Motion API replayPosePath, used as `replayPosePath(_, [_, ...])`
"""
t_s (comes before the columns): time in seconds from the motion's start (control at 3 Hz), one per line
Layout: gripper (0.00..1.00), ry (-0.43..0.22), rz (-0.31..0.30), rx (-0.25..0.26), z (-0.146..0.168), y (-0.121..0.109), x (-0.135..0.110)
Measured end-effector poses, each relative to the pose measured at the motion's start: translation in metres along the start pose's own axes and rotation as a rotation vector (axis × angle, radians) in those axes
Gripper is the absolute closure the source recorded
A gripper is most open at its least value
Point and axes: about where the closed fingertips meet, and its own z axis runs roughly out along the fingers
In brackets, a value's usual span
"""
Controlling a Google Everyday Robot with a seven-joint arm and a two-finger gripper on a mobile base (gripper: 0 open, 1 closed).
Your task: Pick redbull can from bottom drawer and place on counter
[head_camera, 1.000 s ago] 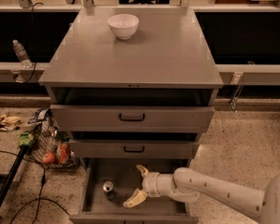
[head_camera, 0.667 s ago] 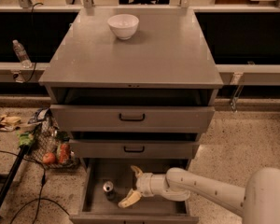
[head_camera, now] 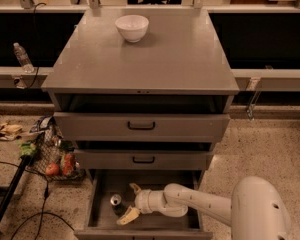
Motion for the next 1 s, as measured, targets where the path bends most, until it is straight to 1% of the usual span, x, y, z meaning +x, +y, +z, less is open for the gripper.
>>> replayPosePath(0.33, [0.00, -0.010, 0.001, -0.004, 0.027, -0.005, 0.006])
replayPosePath(0.67, [0.00, 0.004, -0.007, 0.023, 0.044, -0.012, 0.015])
replayPosePath(1.0, [0.18, -0.006, -0.020, 0.019, 0.061, -0.013, 0.018])
